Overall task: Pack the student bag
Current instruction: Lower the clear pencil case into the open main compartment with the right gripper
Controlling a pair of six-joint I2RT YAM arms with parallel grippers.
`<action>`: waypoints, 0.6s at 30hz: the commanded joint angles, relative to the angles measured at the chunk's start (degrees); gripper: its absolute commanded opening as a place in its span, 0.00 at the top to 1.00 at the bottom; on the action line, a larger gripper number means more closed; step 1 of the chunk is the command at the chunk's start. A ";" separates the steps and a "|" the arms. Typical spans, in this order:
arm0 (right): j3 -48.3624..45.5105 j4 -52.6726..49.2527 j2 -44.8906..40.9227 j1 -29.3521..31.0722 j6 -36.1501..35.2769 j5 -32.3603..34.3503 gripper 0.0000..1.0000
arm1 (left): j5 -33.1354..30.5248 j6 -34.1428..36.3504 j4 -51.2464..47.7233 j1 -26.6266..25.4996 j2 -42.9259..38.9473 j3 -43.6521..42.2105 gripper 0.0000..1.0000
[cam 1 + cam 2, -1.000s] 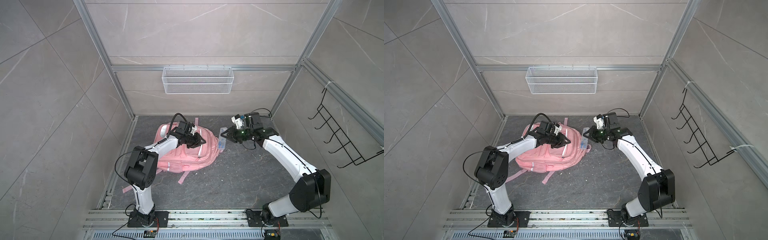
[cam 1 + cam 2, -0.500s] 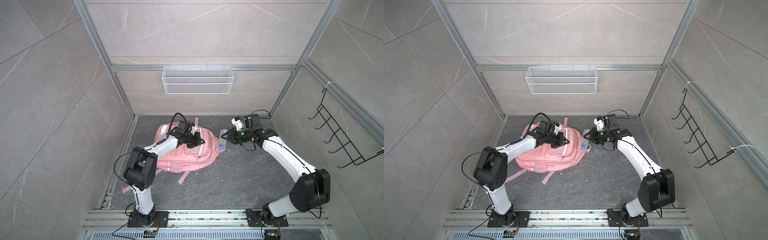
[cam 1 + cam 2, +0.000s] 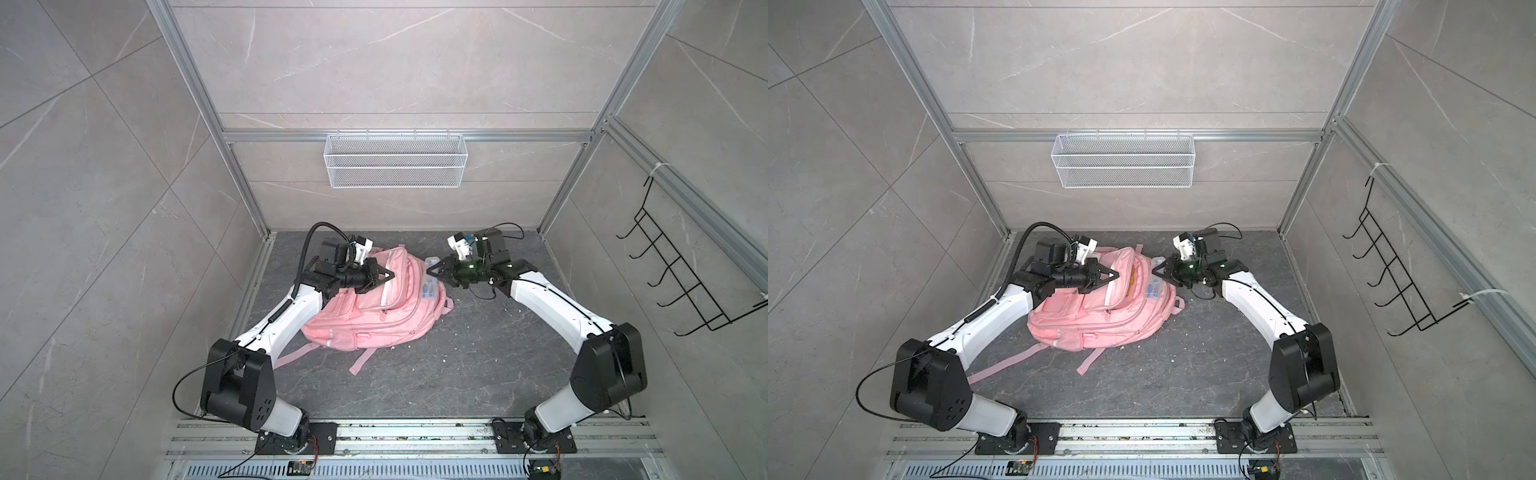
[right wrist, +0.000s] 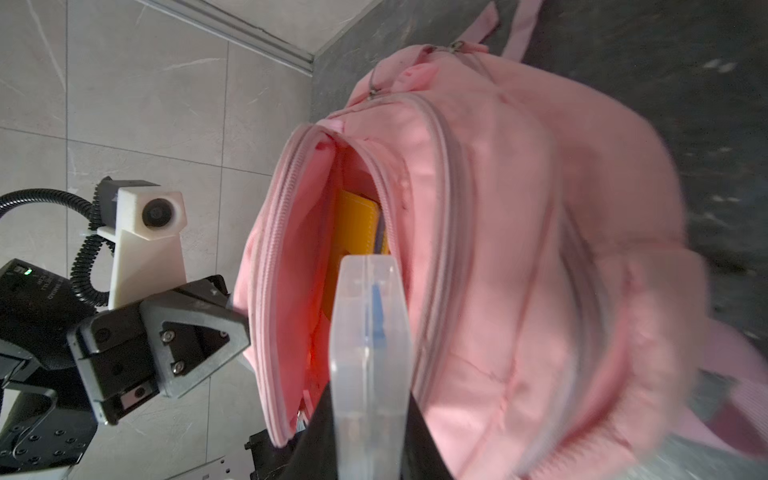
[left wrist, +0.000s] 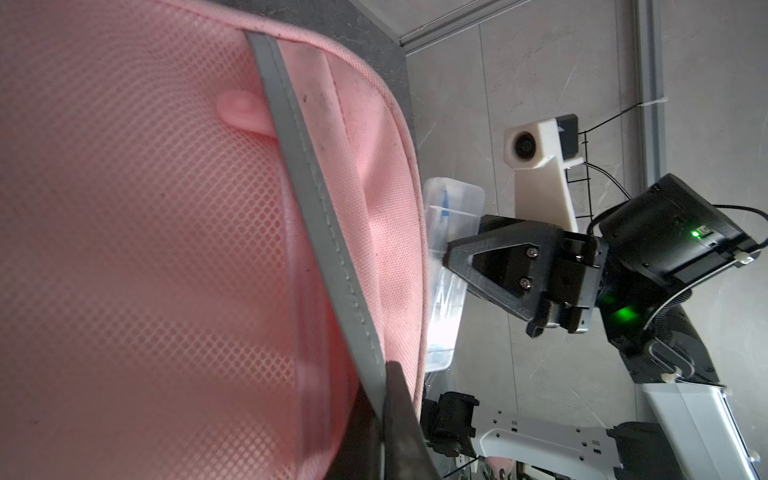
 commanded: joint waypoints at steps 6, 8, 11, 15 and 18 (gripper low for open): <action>3.59 16.10 6.90 4.68 11.87 -2.39 0.93 | 7.67 -3.22 10.95 0.12 -7.03 1.99 1.00; 4.27 17.99 8.49 5.90 13.48 -2.63 0.93 | 7.78 -3.65 11.51 0.12 -7.21 2.12 1.00; 5.53 18.09 10.52 7.88 13.64 -2.55 0.92 | 7.74 -3.77 11.59 0.12 -7.21 2.25 1.00; 5.27 17.73 12.24 9.66 13.55 -1.20 0.88 | 7.61 -4.13 11.98 0.12 -7.04 2.25 1.00; 5.24 15.81 12.30 10.36 12.07 0.52 0.79 | 7.27 -4.48 12.64 0.12 -6.94 2.25 1.00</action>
